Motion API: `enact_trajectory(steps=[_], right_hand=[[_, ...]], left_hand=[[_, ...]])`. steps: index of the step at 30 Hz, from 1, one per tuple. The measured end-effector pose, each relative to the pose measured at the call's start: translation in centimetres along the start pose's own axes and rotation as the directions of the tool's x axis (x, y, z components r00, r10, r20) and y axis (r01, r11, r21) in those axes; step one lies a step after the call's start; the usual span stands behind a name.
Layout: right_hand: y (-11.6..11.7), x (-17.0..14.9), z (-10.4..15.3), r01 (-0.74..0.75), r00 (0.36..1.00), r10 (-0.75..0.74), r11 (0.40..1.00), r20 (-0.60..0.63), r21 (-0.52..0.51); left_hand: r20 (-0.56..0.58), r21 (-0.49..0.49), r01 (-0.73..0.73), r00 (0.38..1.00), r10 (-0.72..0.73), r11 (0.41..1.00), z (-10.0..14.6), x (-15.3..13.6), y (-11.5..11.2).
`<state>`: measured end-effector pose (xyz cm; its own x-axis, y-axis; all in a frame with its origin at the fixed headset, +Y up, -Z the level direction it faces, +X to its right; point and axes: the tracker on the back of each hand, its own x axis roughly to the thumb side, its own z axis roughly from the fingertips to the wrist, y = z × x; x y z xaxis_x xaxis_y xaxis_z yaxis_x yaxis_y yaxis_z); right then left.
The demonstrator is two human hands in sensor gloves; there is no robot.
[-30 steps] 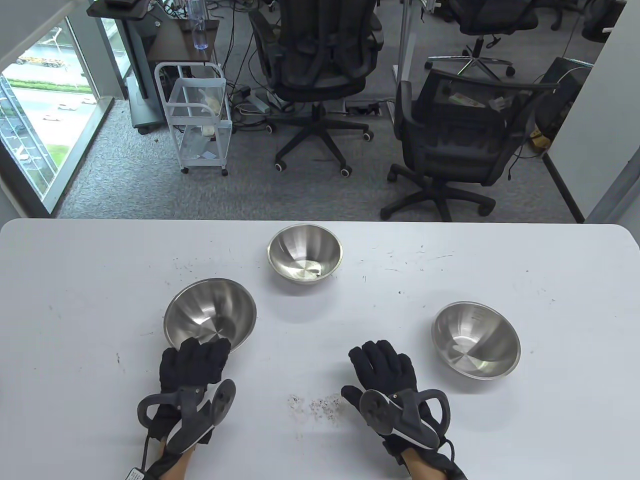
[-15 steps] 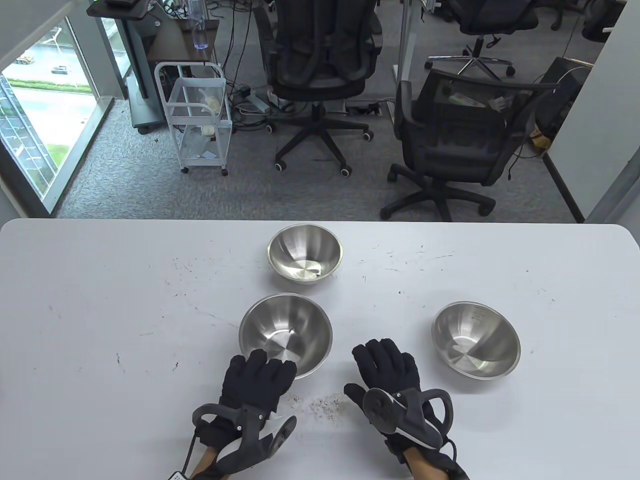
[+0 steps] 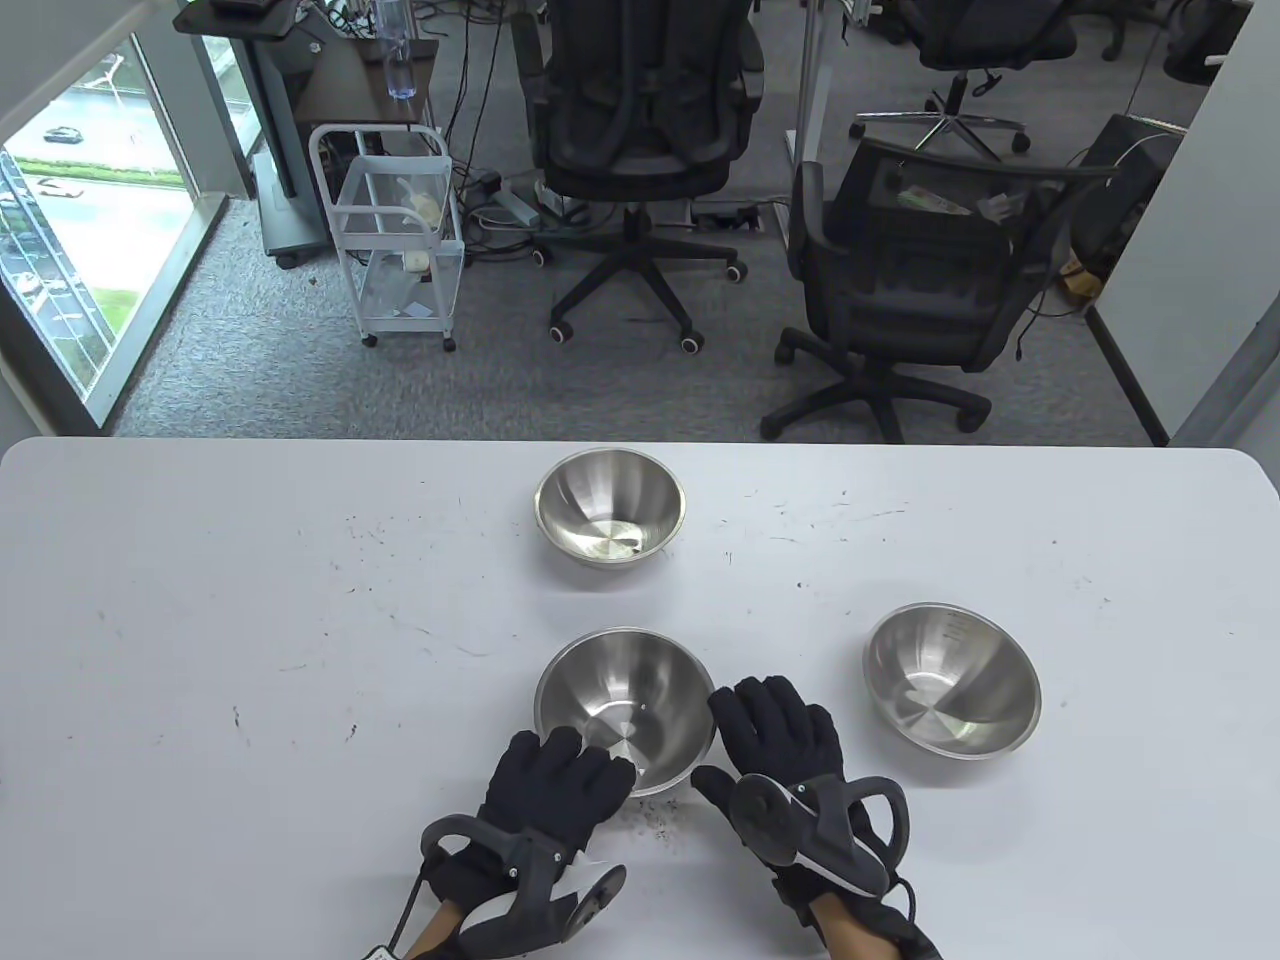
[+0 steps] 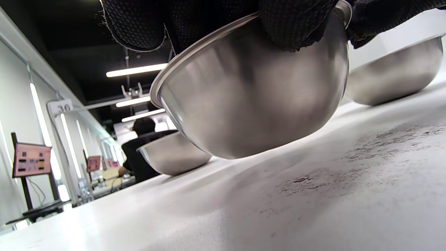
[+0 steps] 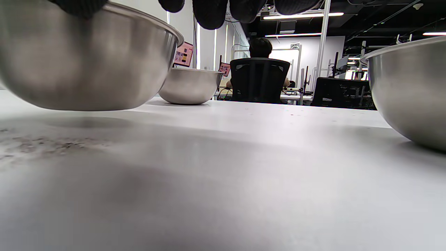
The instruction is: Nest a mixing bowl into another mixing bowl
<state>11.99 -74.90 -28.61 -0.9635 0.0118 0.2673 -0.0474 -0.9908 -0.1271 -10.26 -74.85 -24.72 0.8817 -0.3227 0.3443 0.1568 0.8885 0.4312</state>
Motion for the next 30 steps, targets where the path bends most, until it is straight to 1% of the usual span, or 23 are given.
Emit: enact_trajectory(steps=[6, 20, 30], right_hand=[[0.0, 0.0, 0.0, 0.001, 1.0, -0.001, 1.0, 0.001, -0.001], [-0.1, 0.1, -0.1, 0.002, 1.0, -0.002, 1.0, 0.001, -0.003], [-0.1, 0.1, 0.0, 0.0, 1.0, 0.0, 1.0, 0.001, 0.001]], left_hand=[[0.022, -0.028, 0.023, 1.0, -0.023, 0.999, -0.1, 0.2, -0.5], [0.035, -0.054, 0.044, 0.999, -0.042, 0.998, -0.1, 0.3, -0.7], [0.02, -0.079, -0.007, 1.0, 0.008, 0.997, 0.1, -0.8, -0.8]])
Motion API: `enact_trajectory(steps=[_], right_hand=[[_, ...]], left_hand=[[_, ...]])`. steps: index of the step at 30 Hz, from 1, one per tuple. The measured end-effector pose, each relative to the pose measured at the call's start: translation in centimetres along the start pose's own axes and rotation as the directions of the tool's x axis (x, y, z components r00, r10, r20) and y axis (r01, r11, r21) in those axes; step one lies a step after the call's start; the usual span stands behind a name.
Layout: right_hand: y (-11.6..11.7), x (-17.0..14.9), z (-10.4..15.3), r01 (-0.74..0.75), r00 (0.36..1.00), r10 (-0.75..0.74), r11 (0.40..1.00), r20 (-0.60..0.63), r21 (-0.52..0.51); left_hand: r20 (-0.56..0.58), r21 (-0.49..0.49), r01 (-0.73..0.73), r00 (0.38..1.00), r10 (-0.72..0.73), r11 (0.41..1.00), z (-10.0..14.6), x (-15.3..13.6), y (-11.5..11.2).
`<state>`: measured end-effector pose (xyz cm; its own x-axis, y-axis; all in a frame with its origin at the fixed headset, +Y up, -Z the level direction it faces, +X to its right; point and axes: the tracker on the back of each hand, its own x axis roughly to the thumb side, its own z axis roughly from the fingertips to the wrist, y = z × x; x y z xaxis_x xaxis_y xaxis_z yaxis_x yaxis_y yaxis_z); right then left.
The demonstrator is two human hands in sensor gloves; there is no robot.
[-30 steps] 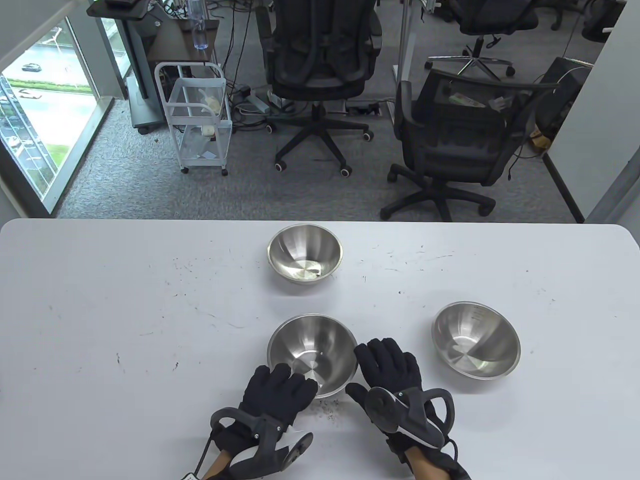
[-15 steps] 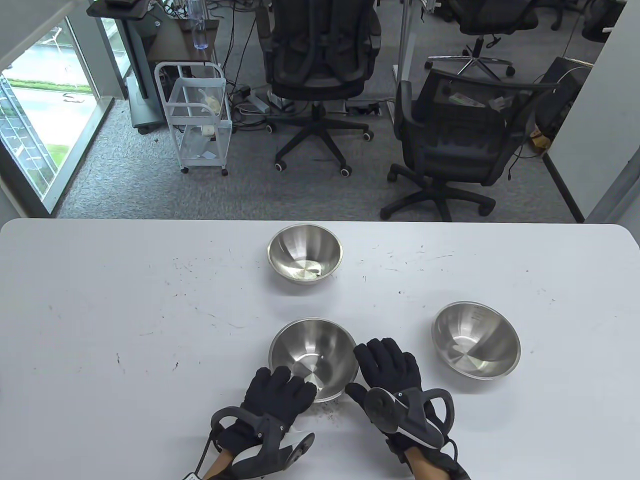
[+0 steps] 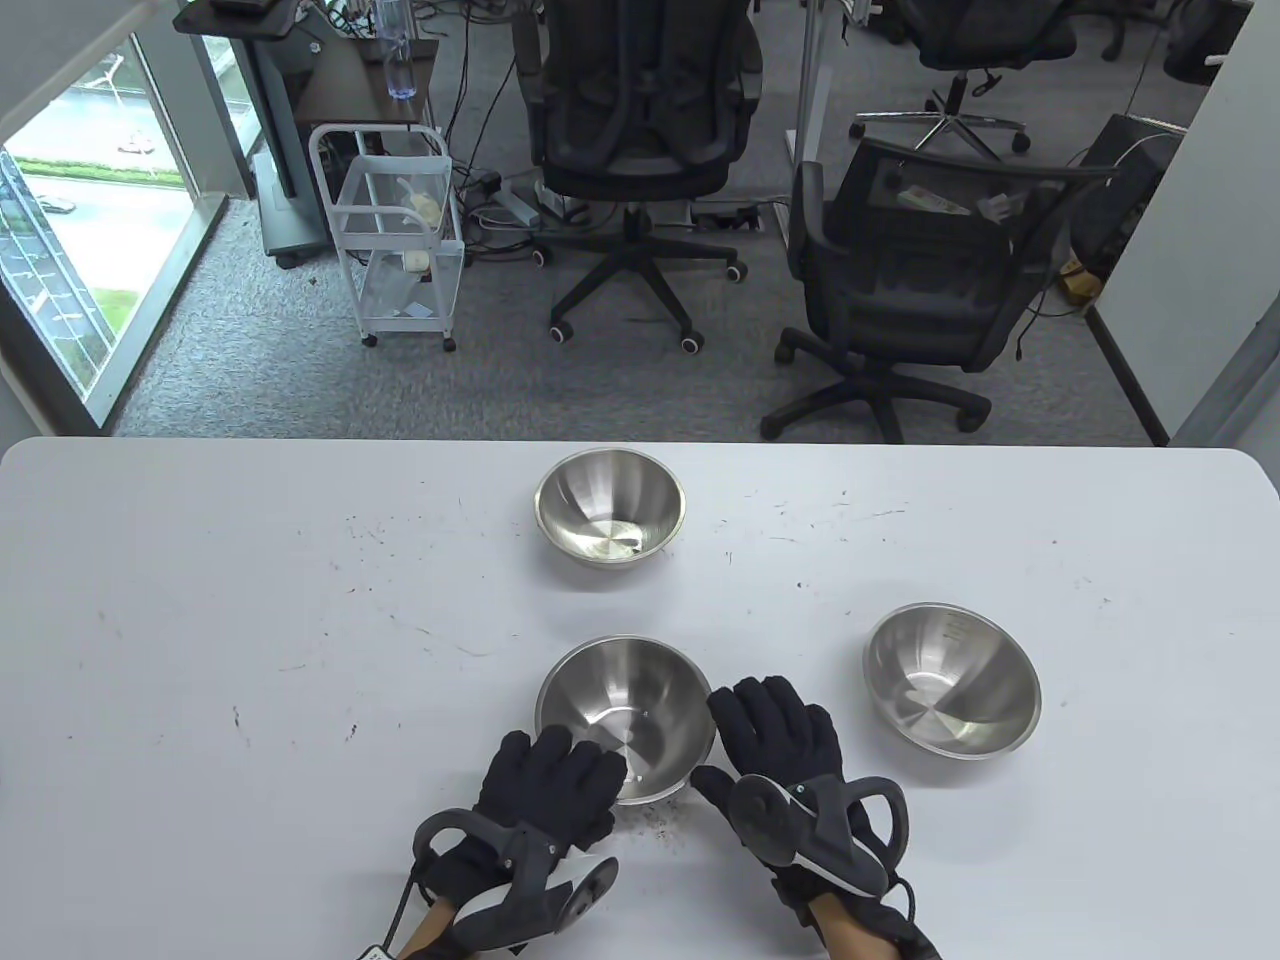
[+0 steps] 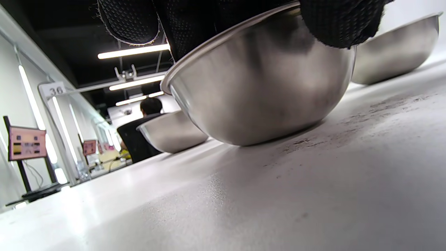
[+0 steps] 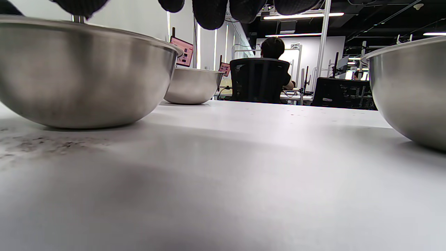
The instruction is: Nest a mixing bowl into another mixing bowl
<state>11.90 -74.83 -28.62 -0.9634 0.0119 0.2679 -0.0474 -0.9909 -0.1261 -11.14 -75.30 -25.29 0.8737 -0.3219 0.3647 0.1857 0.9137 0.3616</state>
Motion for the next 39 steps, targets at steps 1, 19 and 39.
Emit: enact_trajectory(steps=[1, 19, 39], right_hand=[[0.0, 0.0, 0.0, 0.001, 1.0, -0.001, 1.0, 0.0, 0.0], [0.0, -0.1, 0.0, 0.006, 1.0, -0.006, 1.0, -0.008, 0.012], [-2.1, -3.1, 0.6, -0.139, 0.975, 0.119, 0.985, -0.187, -0.1]], left_hand=[[-0.001, -0.004, -0.015, 1.0, 0.015, 1.0, 0.0, -0.3, 0.0], [-0.278, -0.004, -0.183, 0.945, 0.175, 0.983, 1.8, -9.6, -1.4], [-0.393, -0.014, -0.197, 0.903, 0.175, 0.98, 3.0, -13.0, -2.5]])
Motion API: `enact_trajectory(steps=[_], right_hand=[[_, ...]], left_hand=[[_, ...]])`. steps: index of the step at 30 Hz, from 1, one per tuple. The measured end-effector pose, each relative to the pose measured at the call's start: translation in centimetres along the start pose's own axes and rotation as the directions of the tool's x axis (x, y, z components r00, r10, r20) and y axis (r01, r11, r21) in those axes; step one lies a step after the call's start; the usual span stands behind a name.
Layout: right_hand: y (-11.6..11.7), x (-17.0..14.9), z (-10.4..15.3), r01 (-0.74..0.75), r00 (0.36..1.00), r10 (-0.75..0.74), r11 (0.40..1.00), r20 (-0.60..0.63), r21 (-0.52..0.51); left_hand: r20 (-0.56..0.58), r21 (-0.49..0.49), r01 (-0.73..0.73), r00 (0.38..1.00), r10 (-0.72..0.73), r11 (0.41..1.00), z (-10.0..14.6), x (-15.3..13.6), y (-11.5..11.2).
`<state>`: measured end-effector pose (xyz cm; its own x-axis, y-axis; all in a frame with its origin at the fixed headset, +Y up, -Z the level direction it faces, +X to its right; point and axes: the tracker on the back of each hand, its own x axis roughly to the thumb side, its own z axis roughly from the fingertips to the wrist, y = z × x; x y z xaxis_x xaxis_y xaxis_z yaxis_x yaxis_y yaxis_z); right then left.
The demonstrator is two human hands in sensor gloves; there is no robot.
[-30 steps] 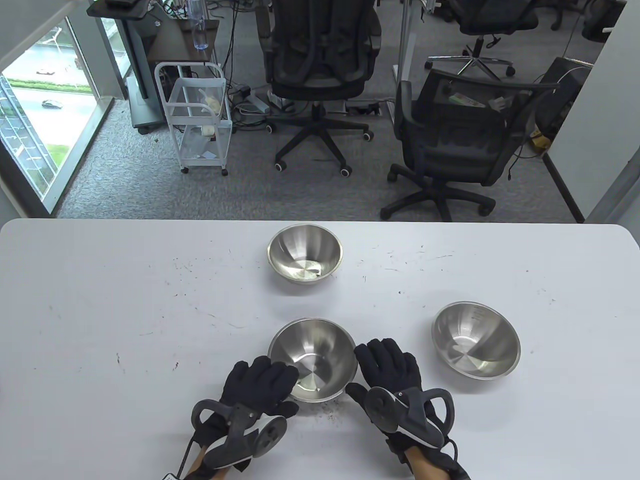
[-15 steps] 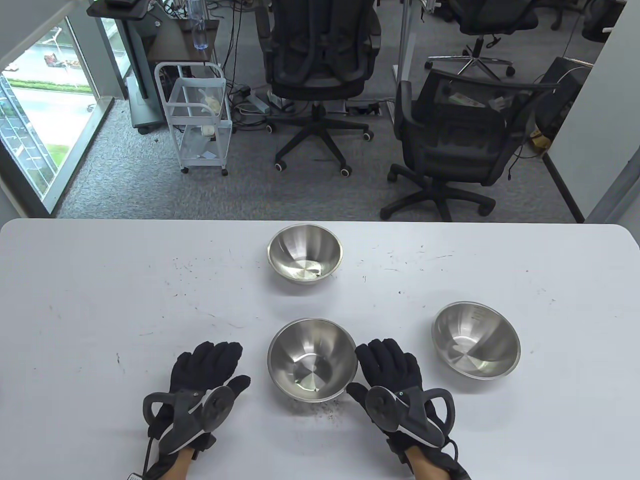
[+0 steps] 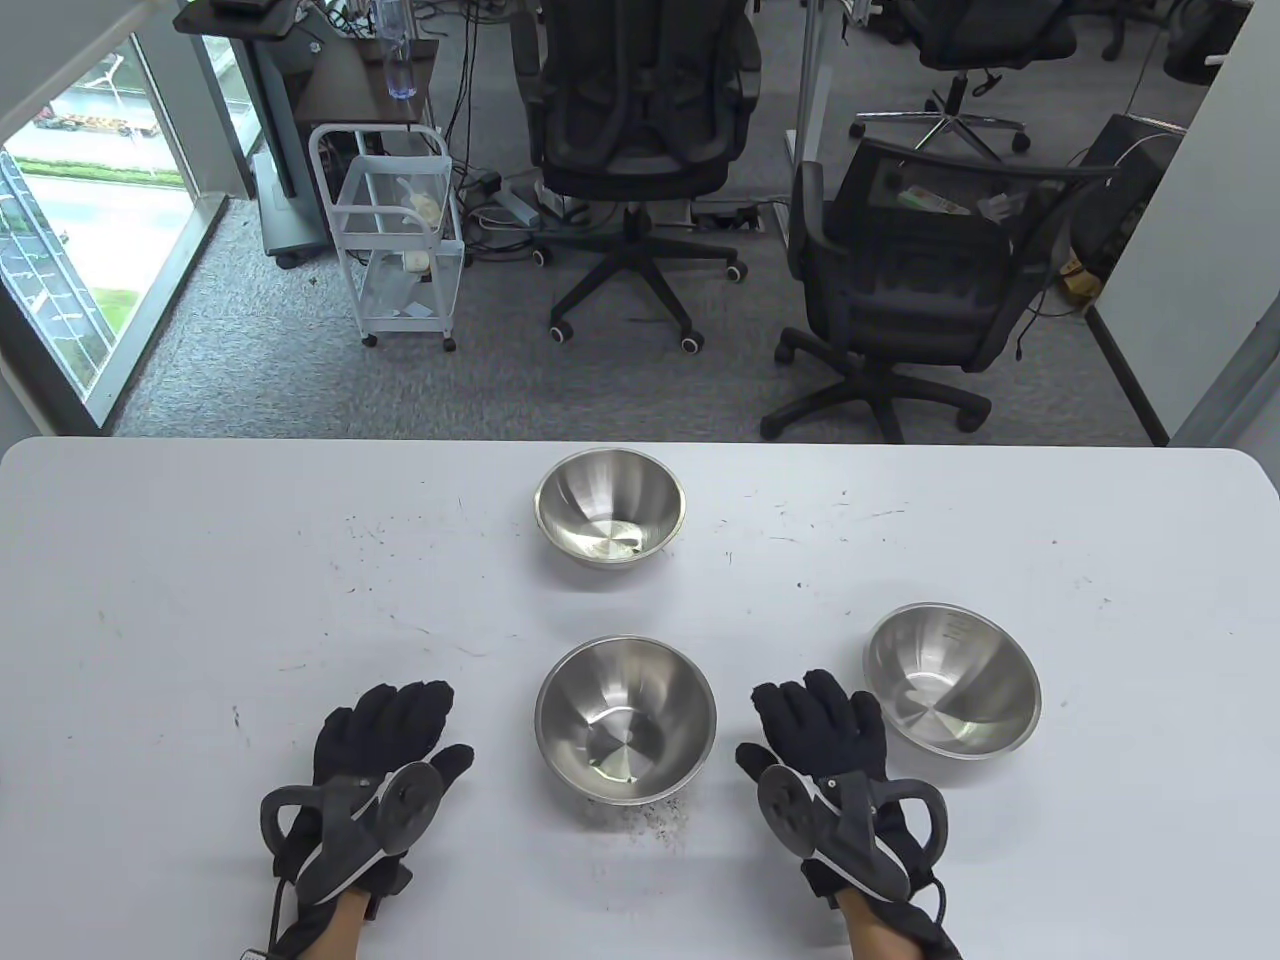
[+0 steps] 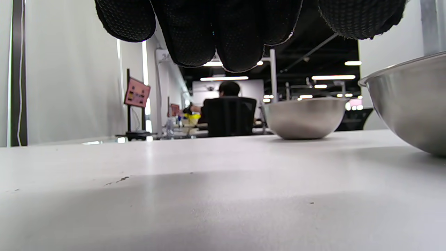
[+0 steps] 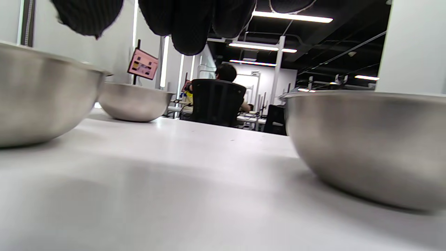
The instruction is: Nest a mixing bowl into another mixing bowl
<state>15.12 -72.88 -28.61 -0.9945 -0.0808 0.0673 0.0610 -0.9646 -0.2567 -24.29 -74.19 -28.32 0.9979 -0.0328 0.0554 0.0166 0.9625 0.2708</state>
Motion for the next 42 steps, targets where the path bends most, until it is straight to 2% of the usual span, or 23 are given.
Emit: enact_trajectory(steps=[15, 27, 34, 42], right_hand=[[0.4, -6.8, -0.8, 0.023, 0.958, -0.009, 0.999, -0.285, 0.047], [2.3, -7.7, -1.6, 0.002, 0.943, 0.047, 0.989, -0.33, 0.148], [2.4, -7.5, -1.6, -0.041, 0.936, 0.064, 0.997, -0.345, 0.072], [2.6, -7.2, -1.7, -0.086, 0.936, 0.096, 0.995, -0.337, 0.046]], left_hand=[[0.031, 0.028, -0.014, 0.999, 0.013, 1.0, 0.2, 0.5, 0.2], [0.038, 0.028, -0.021, 0.999, 0.02, 0.999, 0.2, 0.5, 0.1], [0.039, 0.024, -0.02, 0.999, 0.019, 1.0, 0.2, 0.5, 0.1], [0.041, 0.021, -0.019, 0.999, 0.018, 1.0, 0.2, 0.6, 0.1]])
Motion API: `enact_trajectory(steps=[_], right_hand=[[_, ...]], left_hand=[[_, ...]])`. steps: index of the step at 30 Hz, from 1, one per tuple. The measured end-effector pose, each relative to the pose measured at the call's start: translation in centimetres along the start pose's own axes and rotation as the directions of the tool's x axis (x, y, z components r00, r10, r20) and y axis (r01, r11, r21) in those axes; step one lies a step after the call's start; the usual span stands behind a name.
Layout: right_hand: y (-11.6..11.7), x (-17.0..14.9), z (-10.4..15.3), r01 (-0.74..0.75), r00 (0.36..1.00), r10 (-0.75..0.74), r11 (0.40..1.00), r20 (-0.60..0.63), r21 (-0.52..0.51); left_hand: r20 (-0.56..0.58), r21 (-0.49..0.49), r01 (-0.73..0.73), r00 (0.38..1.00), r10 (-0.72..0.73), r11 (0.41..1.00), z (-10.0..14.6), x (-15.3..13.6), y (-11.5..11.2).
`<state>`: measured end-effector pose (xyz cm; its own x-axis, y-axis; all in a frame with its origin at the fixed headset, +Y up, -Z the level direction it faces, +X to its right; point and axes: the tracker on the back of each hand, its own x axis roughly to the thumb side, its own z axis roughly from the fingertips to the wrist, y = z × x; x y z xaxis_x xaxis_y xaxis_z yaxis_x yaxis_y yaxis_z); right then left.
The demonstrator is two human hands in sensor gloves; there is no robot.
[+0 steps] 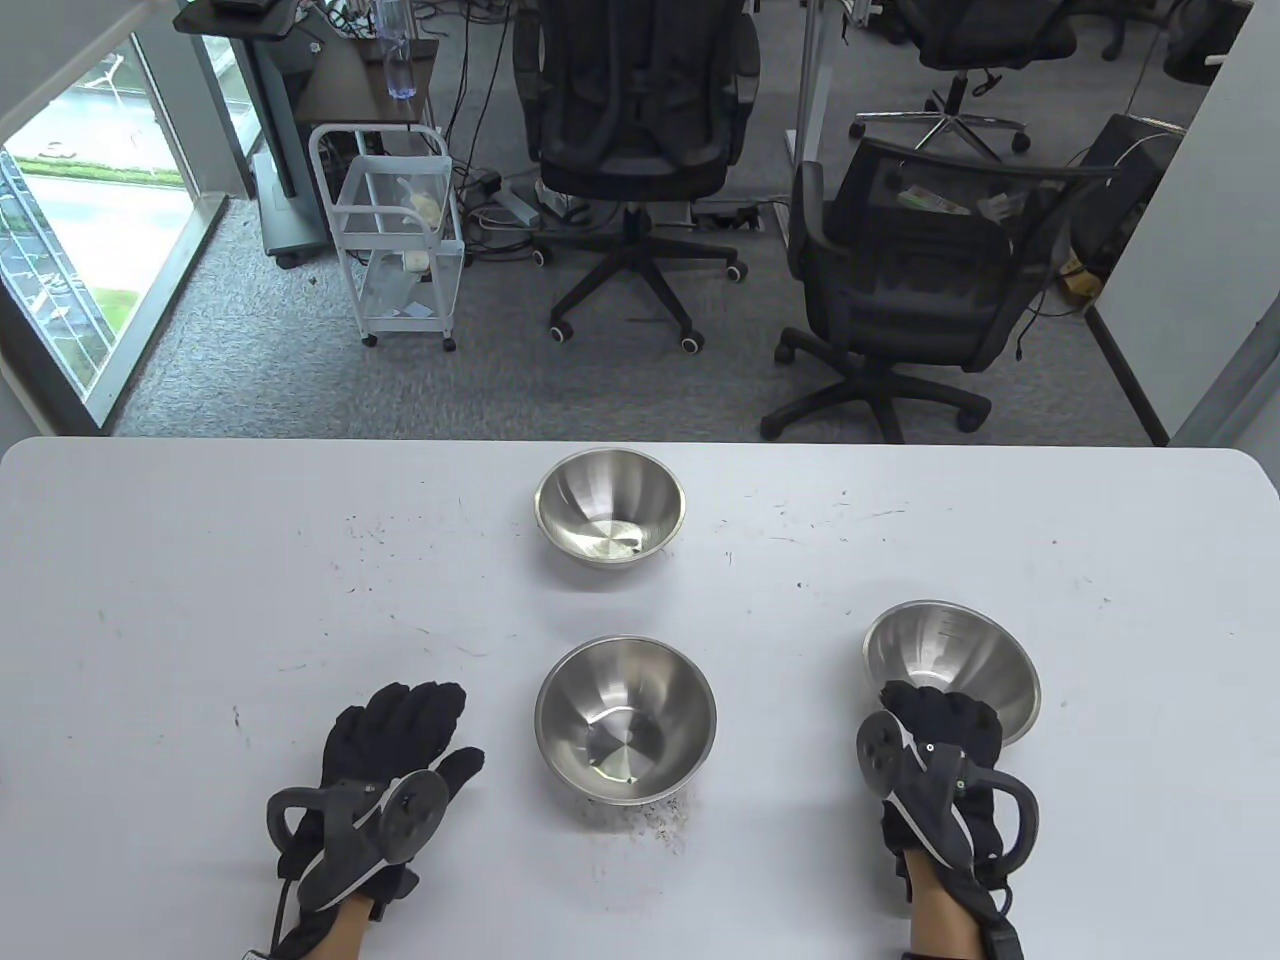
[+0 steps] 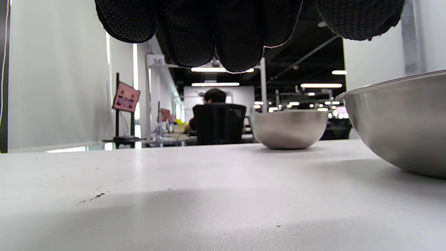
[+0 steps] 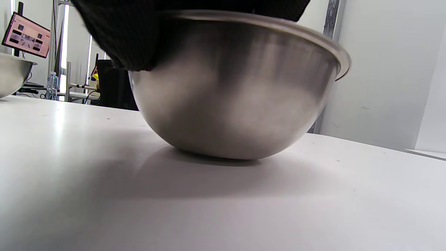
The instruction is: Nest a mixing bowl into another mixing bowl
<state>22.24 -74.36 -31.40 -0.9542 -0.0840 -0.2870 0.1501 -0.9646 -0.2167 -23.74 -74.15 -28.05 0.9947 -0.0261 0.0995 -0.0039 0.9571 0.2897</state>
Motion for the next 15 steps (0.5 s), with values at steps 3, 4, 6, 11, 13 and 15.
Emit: enact_trajectory(steps=[3, 4, 6, 11, 13, 15], right_hand=[[-0.1, 0.0, 0.0, 0.008, 1.0, -0.008, 1.0, 0.003, -0.026], [-0.3, 0.1, 0.1, 0.011, 1.0, -0.011, 0.999, 0.008, -0.035], [-0.7, 0.4, 0.3, 0.018, 1.0, -0.017, 0.998, 0.023, -0.053], [-2.2, 2.0, 1.3, 0.046, 0.995, -0.034, 0.991, 0.096, -0.123], [-2.8, 2.7, 1.8, 0.05, 0.992, -0.031, 0.987, 0.123, -0.155], [-3.7, 3.8, 2.5, 0.072, 0.985, -0.039, 0.977, 0.165, -0.199]], left_hand=[[0.0, 0.0, -0.001, 1.0, 0.001, 1.0, 0.0, 0.0, 0.0], [0.0, 0.0, -0.002, 1.0, 0.002, 1.0, 0.0, 0.0, 0.0], [-0.001, 0.0, -0.004, 1.0, 0.004, 1.0, 0.0, 0.0, 0.0], [-0.002, -0.002, 0.001, 1.0, -0.001, 1.0, -0.1, 0.0, 0.0], [-0.002, -0.003, 0.003, 1.0, -0.003, 1.0, -0.1, 0.0, 0.0], [-0.003, -0.005, 0.003, 1.0, -0.003, 1.0, -0.1, 0.0, 0.0]])
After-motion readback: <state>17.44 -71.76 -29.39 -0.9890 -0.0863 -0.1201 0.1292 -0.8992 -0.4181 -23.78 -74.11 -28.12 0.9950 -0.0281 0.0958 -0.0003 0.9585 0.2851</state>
